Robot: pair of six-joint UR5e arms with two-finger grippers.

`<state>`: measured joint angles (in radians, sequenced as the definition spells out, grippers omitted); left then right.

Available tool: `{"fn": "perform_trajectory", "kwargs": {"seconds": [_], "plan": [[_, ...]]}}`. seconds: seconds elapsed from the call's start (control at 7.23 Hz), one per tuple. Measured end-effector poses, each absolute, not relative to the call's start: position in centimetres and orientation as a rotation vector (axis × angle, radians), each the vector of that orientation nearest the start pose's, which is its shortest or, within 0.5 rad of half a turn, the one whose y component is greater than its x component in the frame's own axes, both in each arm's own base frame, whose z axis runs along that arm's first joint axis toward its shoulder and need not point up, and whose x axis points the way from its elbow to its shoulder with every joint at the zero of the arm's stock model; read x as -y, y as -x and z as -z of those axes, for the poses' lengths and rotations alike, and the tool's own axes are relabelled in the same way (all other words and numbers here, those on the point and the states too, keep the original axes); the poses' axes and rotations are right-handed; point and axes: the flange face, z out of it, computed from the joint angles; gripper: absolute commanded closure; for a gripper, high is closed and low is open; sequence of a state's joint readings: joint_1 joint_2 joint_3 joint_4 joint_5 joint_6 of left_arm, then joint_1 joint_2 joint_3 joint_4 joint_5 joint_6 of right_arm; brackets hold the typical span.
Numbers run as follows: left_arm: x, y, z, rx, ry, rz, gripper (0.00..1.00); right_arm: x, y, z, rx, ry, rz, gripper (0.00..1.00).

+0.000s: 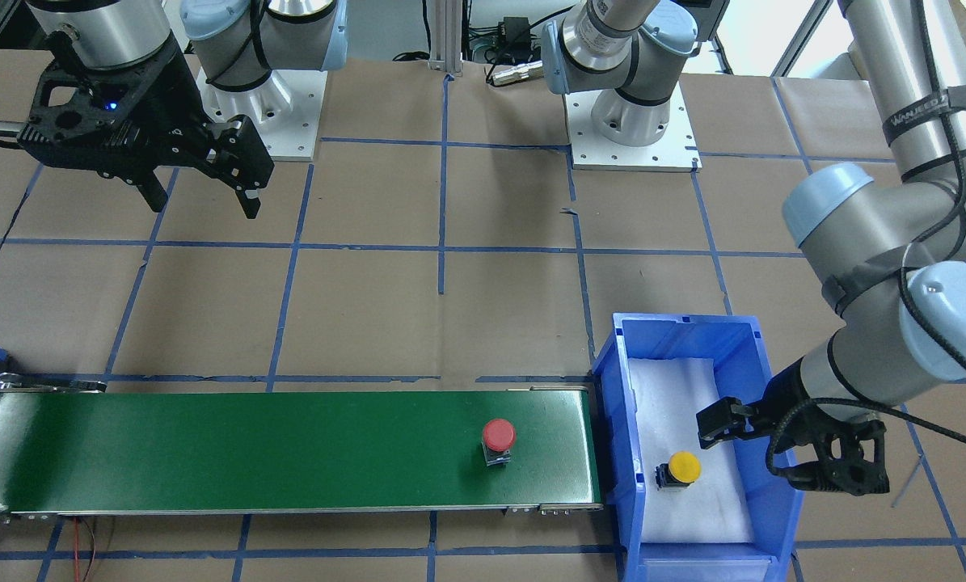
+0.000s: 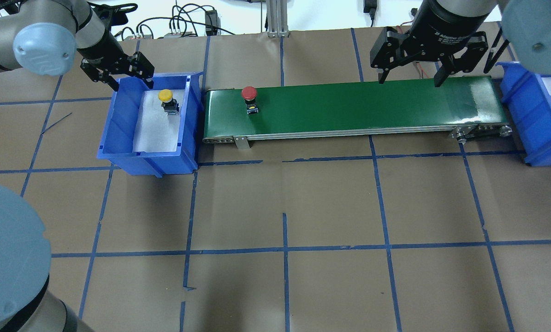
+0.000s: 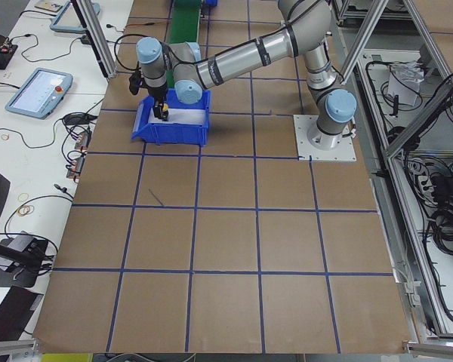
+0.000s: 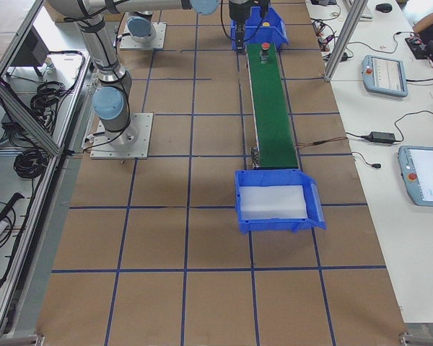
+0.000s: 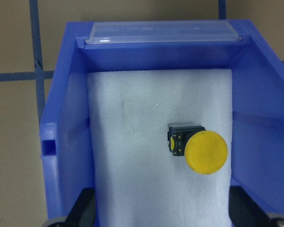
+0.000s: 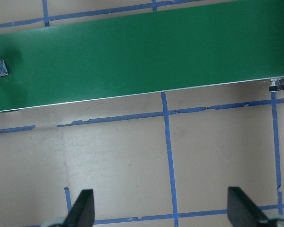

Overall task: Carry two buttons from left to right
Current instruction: 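Move the left gripper back over the yellow button in the bin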

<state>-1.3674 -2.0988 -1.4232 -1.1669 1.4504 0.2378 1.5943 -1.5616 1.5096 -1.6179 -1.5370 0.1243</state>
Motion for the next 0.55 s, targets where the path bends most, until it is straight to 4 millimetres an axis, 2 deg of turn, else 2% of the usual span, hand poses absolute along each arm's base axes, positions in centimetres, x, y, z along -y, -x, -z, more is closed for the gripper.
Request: {"fn": "perform_trajectory", "kwargs": {"seconds": [0.28, 0.55], "plan": [[69.7, 1.0, -27.0, -3.281, -0.187, 0.111, 0.09, 50.0, -15.1, -51.7, -3.095, -0.144, 0.139, 0.0], [69.7, 1.5, -26.6, -3.3, -0.208, 0.127, 0.08, 49.9, -15.1, -51.5, -3.098, -0.142, 0.131, 0.0]]}}
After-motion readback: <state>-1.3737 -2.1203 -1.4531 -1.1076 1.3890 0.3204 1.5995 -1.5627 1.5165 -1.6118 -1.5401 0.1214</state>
